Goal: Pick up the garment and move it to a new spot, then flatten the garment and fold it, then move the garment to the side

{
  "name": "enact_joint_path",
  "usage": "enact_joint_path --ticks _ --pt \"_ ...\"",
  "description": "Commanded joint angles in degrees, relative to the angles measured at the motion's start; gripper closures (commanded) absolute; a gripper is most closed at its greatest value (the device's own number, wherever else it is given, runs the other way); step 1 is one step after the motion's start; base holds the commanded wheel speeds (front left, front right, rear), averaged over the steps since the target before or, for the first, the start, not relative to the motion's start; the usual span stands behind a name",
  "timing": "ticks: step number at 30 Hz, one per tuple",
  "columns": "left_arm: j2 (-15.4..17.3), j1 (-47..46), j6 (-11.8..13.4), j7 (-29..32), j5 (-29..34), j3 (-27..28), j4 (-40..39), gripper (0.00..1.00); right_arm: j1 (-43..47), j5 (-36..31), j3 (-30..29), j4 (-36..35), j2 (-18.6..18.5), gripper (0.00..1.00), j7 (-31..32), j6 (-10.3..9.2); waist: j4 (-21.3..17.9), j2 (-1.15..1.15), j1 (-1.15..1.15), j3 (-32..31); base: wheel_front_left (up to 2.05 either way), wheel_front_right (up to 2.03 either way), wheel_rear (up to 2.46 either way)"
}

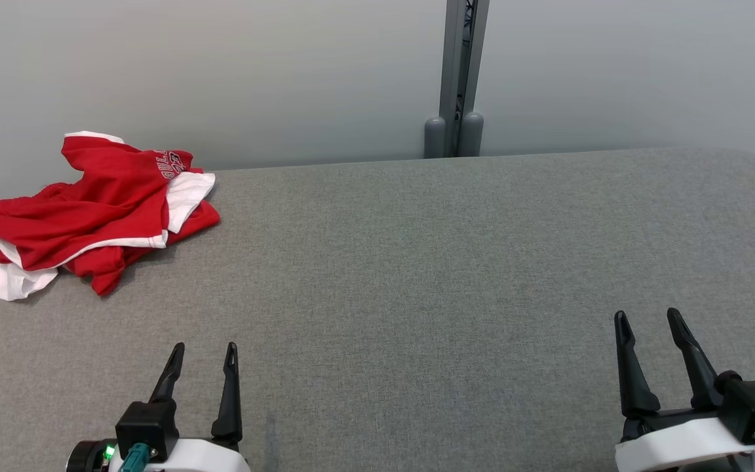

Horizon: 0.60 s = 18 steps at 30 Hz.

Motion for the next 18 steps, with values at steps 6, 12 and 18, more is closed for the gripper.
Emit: enact_joint_path --ticks 6,12,18 --pt "0.3 -0.4 0.3 -0.3 0.1 0.1 -0.1 0.00 -0.3 -0.1 -0.1 0.1 -0.5 0.00 -0.4 0.12 0.1 0.00 0.00 -0.1 0.00 0.00 0.00" --pt "0.3 -0.2 0.3 -0.3 0.2 0.0 -0.3 0.00 0.0 0.0 -0.2 0.0 -0.5 0.00 -0.4 0.12 0.2 0.00 0.00 -0.2 0.00 0.00 0.00" --pt "0.3 -0.3 0.1 -0.3 0.2 -0.5 -0.2 0.00 0.4 0.0 0.0 0.0 -0.5 0.00 -0.4 0.12 1.4 0.00 0.00 -0.5 0.00 0.00 0.00"
